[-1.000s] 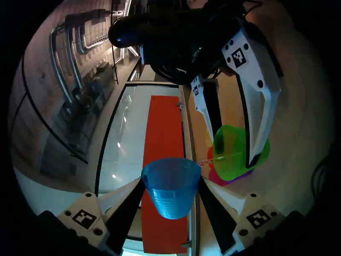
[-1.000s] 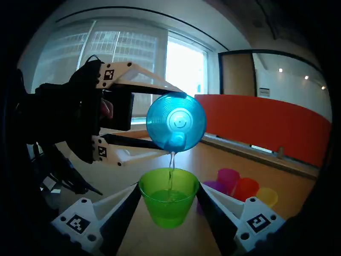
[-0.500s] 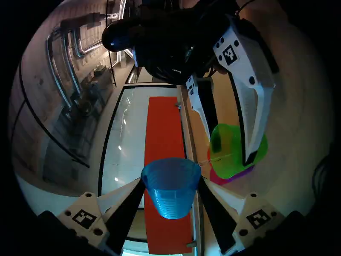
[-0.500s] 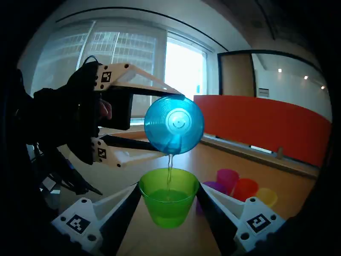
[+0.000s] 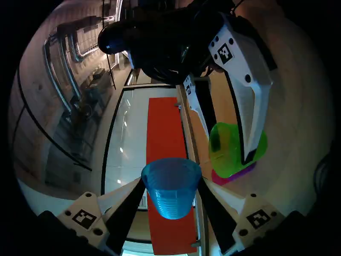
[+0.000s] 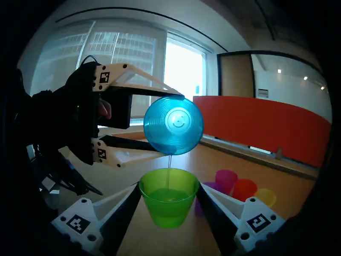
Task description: Pour water
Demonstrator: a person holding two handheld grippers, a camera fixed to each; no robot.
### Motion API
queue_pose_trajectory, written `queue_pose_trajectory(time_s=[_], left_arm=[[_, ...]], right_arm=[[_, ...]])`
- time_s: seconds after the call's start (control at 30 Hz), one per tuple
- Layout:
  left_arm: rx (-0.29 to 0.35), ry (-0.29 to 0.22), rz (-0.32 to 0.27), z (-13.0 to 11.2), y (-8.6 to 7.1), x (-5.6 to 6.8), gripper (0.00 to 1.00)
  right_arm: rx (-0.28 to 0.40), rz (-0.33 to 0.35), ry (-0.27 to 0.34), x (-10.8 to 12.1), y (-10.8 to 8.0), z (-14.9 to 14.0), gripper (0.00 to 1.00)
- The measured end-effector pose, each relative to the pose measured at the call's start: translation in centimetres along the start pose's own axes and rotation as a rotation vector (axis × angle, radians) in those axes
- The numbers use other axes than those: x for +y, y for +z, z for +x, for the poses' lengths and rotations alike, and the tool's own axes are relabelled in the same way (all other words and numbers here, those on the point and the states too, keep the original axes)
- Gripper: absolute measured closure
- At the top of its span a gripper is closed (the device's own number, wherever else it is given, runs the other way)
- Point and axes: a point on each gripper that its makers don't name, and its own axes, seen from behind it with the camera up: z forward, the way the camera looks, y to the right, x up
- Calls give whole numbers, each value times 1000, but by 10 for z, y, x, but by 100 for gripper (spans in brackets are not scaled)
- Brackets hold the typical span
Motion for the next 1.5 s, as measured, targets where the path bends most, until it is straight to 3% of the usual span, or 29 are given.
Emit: queue_pose_trajectory(time_s=[0.4, 0.67, 0.97, 1.5], left_arm=[[-2, -24, 8, -2, -1, -6, 14], [-9, -157, 10, -8, -3, -5, 14], [-30, -431, 15, -22, -1, -5, 15], [-75, -992, -14, -50, -5, 7, 14]], right_arm=[[3, -4, 0, 0, 0, 3, 7], [3, -6, -3, 0, 0, 5, 7], [6, -9, -4, 0, -1, 6, 8], [23, -10, -2, -1, -1, 12, 7]])
